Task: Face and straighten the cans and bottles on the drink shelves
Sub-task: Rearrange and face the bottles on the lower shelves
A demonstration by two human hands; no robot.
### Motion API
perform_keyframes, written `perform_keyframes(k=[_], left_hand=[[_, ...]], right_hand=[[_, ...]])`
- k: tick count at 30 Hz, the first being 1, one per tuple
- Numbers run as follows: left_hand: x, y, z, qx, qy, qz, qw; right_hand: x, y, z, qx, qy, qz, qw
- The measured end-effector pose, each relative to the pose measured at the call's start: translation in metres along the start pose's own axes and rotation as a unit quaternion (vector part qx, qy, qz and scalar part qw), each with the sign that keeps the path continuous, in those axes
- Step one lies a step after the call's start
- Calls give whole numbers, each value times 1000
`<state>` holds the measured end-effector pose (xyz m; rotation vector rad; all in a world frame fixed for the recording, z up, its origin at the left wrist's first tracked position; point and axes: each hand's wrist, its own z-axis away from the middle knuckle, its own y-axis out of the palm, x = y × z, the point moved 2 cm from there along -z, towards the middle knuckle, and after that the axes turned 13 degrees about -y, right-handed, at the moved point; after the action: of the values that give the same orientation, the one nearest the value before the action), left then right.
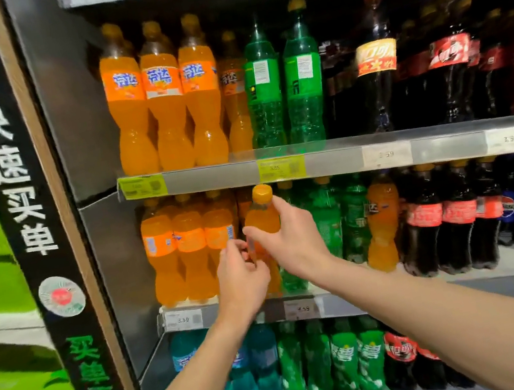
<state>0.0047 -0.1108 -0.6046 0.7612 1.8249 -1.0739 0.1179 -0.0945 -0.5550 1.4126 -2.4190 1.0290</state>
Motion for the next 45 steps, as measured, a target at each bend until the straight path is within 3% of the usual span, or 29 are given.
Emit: perform_keyframes(k=[10,23,29,32,35,41,45], left_hand=[[20,12,-26,17,-39,-35,998],[18,35,-35,34,-41,-65,996],[16,41,-34,36,-44,-63,996],[10,52,-30,43,-2,-45,998],[7,69,-29,66,-15,-96,993],[8,100,-29,34,-51,-165,984],[12,102,-36,27,-37,-163,986]], right_hand=[[-30,48,-28,1,71,4,997],[-48,67,-59,74,128,30,989],[-39,46,-48,80,52,53,994],[-34,22,-37,22,-38,31,999],[-43,-7,-27,-52,-65,48,995],[-96,-44,-7,-77,84,133,984],[-127,-43,1,24,193,162,968]])
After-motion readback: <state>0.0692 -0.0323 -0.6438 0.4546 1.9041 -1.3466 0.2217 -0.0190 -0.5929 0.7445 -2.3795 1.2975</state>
